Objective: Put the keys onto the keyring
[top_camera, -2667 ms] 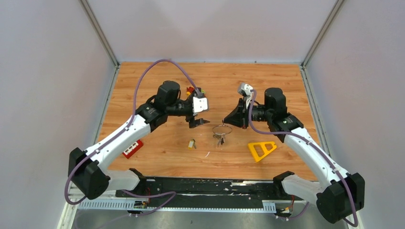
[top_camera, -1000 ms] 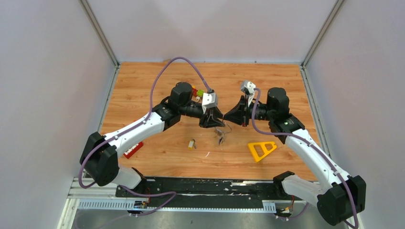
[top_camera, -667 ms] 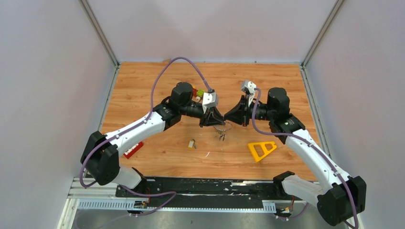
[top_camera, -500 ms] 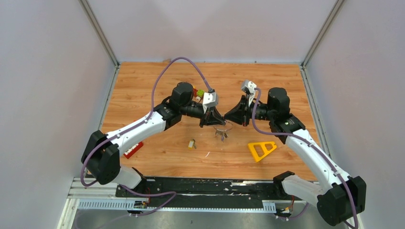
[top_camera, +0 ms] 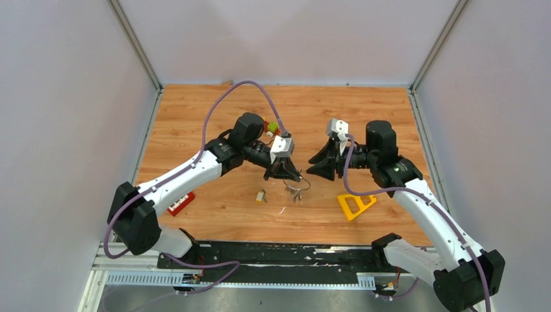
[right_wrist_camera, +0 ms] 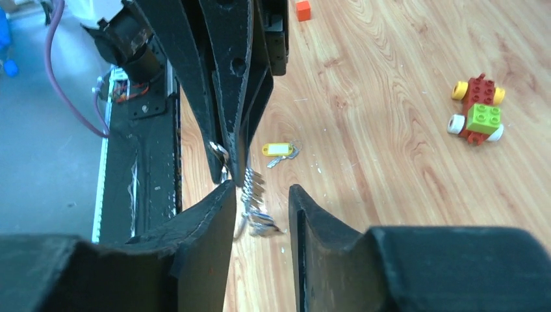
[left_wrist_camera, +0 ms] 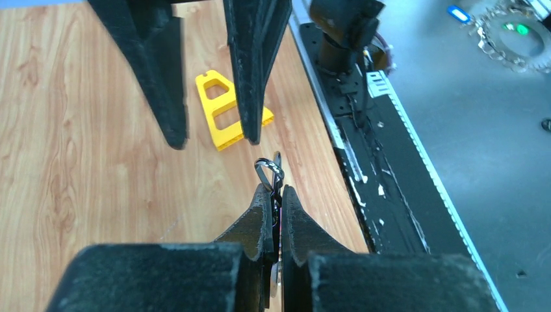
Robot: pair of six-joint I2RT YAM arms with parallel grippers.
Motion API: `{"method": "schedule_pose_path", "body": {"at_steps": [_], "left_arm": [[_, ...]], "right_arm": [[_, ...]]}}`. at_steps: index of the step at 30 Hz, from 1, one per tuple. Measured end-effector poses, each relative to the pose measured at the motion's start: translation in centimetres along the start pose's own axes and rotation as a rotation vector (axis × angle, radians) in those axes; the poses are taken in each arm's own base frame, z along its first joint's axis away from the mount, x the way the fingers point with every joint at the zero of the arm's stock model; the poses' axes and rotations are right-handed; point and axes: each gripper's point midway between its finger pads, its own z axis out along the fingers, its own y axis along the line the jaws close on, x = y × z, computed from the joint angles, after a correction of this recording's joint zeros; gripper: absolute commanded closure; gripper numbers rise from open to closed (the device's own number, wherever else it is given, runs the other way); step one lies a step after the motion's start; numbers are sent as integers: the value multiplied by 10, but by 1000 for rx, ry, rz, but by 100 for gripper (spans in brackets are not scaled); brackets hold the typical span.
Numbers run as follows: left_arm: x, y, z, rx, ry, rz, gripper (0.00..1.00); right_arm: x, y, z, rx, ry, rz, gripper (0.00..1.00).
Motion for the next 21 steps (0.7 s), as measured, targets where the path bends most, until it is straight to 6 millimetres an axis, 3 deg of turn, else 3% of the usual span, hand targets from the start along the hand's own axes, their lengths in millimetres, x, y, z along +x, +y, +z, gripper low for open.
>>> {"method": "schedule_pose_path", "body": {"at_steps": [4, 11, 21], "left_arm": [[-3, -18, -7, 62, 14, 56, 100], [5, -42, -8, 149, 44, 108, 100], [3, -60, -8, 219, 57, 167, 100]], "right_arm": [[-3, 13, -7, -62, 15, -113, 46], [-11, 38, -10, -178, -25, -227, 40], [-7, 75, 8, -350, -25, -282, 45]]}}
